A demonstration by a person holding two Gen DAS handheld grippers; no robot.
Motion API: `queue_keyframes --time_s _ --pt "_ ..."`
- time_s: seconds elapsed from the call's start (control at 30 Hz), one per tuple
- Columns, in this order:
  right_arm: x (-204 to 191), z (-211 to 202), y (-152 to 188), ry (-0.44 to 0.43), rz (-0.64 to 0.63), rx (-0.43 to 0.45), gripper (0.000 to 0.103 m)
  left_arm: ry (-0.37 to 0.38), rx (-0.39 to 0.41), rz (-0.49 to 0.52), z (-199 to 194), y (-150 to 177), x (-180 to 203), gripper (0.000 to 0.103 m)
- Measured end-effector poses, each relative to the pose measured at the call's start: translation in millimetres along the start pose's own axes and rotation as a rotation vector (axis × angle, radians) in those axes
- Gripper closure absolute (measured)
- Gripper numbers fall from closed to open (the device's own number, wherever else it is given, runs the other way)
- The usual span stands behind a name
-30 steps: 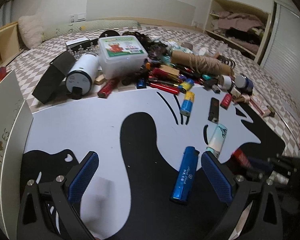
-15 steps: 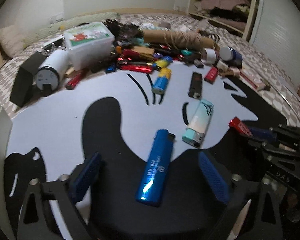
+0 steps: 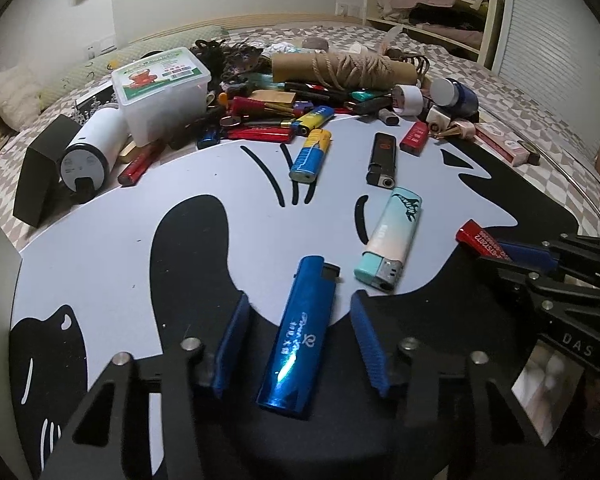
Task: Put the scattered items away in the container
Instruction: 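Grasp the red printed lighter with the right tool while the left tool grasps the blue lighter, then carry the red and blue lighters in both tools toward the white box container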
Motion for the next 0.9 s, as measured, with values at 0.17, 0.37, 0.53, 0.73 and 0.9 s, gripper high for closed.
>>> queue_keyframes --time_s 0.17,0.37,0.53,0.73,0.9 --pt "2 1 -1 0.001 -0.007 0.001 0.080 -0.008 -0.010 -0.021 -2 1 -10 0.080" --pt "1 0 0 0.023 -0.017 0.011 0.080 -0.009 -0.015 -0.036 -5 4 -14 0.081" --pt "-3 -1 1 0.062 -0.033 0.016 0.080 -0.005 -0.035 -0.061 -7 6 -18 0.081" --pt "-3 -7 1 0.042 -0.006 0.017 0.080 -0.019 -0.045 -0.090 -12 8 -25 0.081" --pt "-3 -15 -3 -0.015 0.042 0.022 0.080 -0.025 -0.017 -0.124 -25 3 -38 0.081"
Point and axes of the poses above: each gripper's, at about its wrist camera, not at the fingertips, and z roughly the way its jaws point, x to its right, y to its underside, the point moved 7 cm from there along z, roughly the way its jaws point, and after that the axes turned 10 degrees about -x, right-handed, at the moved point
